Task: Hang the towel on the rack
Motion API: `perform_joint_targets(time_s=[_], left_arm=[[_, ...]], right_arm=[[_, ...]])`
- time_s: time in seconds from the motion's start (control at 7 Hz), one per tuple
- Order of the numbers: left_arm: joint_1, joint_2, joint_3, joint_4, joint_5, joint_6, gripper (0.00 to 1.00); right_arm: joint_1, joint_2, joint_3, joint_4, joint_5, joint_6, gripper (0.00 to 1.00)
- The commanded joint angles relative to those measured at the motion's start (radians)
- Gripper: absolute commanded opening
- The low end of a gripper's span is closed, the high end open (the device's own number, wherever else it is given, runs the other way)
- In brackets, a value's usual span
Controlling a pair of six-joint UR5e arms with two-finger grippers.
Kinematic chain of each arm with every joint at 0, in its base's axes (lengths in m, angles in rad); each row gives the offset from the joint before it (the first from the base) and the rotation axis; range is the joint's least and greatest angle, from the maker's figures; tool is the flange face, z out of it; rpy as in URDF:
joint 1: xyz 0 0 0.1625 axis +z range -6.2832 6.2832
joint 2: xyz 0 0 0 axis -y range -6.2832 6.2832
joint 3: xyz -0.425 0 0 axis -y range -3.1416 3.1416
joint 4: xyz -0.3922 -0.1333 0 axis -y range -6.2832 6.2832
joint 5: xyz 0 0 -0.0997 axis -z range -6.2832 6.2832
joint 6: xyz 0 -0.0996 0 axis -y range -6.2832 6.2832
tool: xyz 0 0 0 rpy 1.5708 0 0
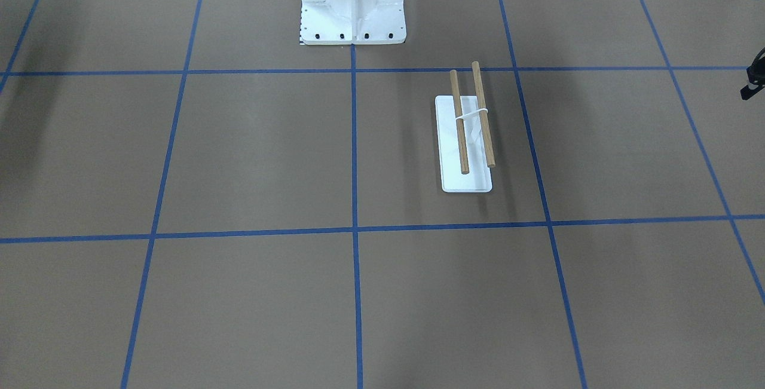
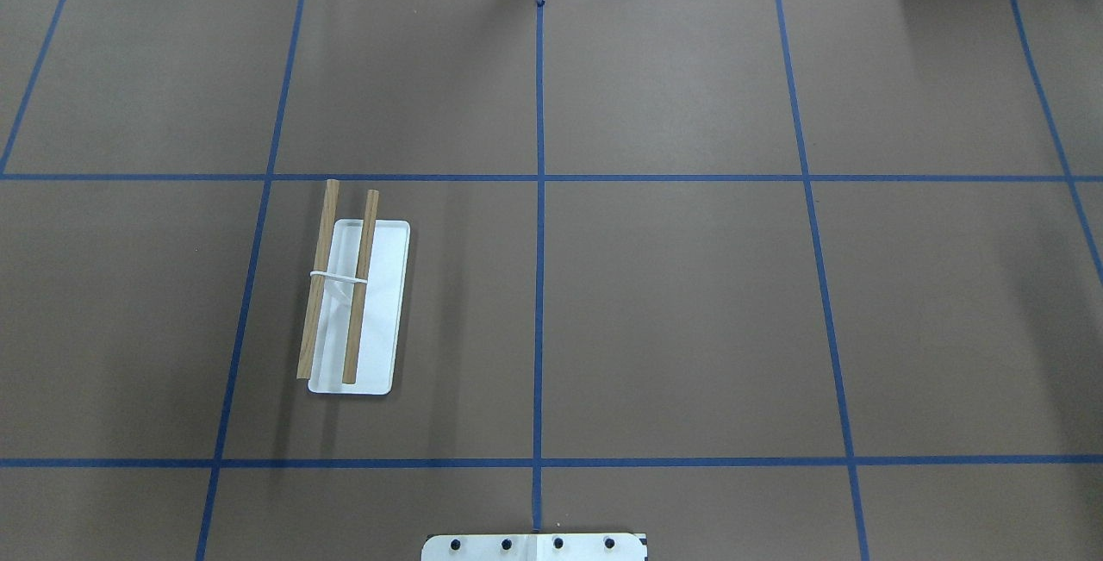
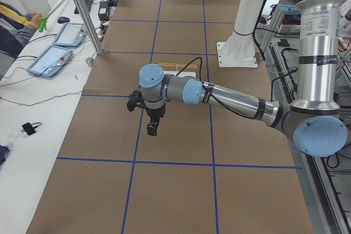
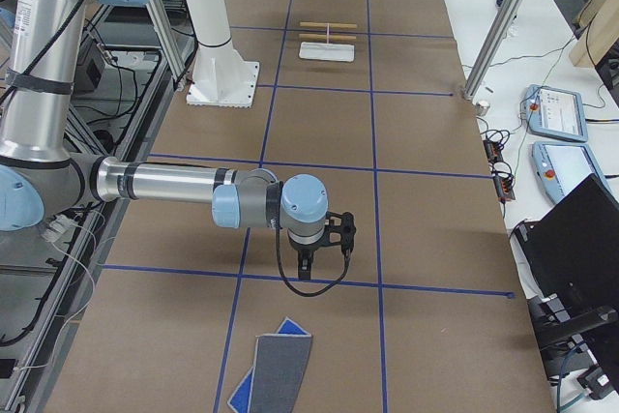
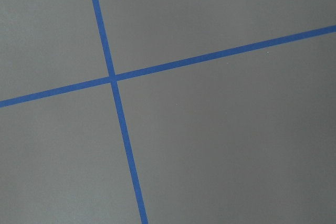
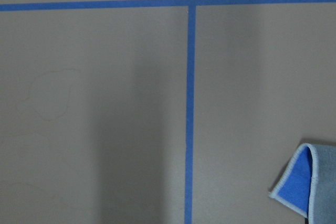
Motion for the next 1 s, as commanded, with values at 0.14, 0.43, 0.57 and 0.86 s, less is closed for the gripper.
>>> perform_joint_targets(time_s=[0.14, 0.43, 0.57, 0.86], left_arm=[[0.000, 0.001, 0.001, 0.000, 0.000, 0.001, 0.98], [-0.002, 0.001, -0.004, 0.000, 0.000, 0.001, 0.98], [0.000, 0.001, -0.004, 0.000, 0.000, -0.001, 0.98], [0.000, 0.001, -0.007, 0.000, 0.000, -0.001, 0.98]], right_arm=[[0.001, 0.108, -0.306, 0.153, -0.082, 0.007, 1.00], [-0.002, 0.149, -0.383, 0.154, -0.085, 0.008, 1.00], [-0.004, 0.143, -0.407, 0.154, -0.081, 0.004, 0.99], [-0.018, 0.146, -0.452, 0.153, -0.081, 0.004, 0.99]])
